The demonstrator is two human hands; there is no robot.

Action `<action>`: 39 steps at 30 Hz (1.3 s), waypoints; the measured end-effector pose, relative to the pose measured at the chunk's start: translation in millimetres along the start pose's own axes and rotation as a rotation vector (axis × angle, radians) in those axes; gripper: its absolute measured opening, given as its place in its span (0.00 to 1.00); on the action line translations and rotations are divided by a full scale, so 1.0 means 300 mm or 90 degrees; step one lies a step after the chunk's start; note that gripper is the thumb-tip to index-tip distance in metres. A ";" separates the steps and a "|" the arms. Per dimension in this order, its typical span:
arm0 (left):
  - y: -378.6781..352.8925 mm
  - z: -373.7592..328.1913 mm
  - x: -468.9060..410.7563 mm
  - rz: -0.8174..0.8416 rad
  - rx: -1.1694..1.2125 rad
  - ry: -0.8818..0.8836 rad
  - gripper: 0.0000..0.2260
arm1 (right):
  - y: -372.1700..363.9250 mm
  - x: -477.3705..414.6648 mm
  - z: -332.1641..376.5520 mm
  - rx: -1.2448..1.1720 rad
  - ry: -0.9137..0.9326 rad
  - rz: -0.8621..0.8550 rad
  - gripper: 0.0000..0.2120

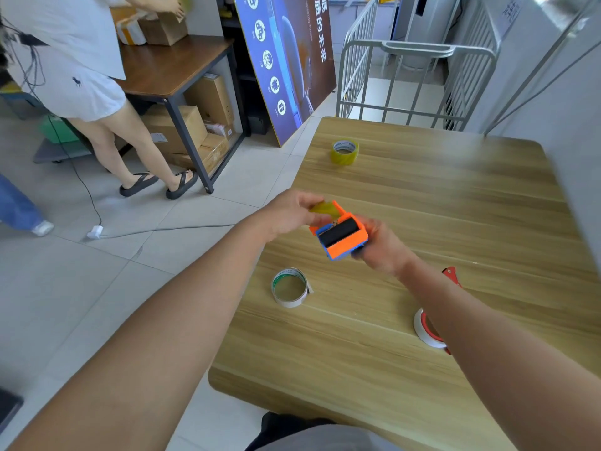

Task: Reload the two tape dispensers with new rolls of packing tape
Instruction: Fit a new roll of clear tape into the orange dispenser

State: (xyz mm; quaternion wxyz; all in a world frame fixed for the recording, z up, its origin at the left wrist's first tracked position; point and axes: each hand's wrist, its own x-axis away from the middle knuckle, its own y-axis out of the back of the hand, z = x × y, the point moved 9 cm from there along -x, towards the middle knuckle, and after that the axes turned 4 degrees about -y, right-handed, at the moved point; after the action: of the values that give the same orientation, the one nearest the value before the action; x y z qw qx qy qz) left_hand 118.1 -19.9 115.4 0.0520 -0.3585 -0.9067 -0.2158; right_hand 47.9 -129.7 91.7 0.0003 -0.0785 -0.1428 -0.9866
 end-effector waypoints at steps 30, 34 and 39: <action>-0.102 0.026 0.041 0.035 0.060 0.067 0.24 | 0.002 0.010 -0.022 -0.350 -0.122 0.086 0.13; -0.075 0.039 0.043 -0.019 0.148 0.106 0.16 | 0.002 0.009 -0.004 -0.337 -0.113 0.082 0.12; -0.100 0.019 0.049 0.032 0.102 0.113 0.26 | 0.001 0.013 0.007 -0.350 -0.099 0.089 0.13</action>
State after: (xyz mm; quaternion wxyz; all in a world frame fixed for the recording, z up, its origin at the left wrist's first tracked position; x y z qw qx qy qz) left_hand 87.2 -27.7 103.4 0.1663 -0.3552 -0.9037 -0.1720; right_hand 44.4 -129.4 94.5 0.0364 -0.1607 0.1361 -0.9769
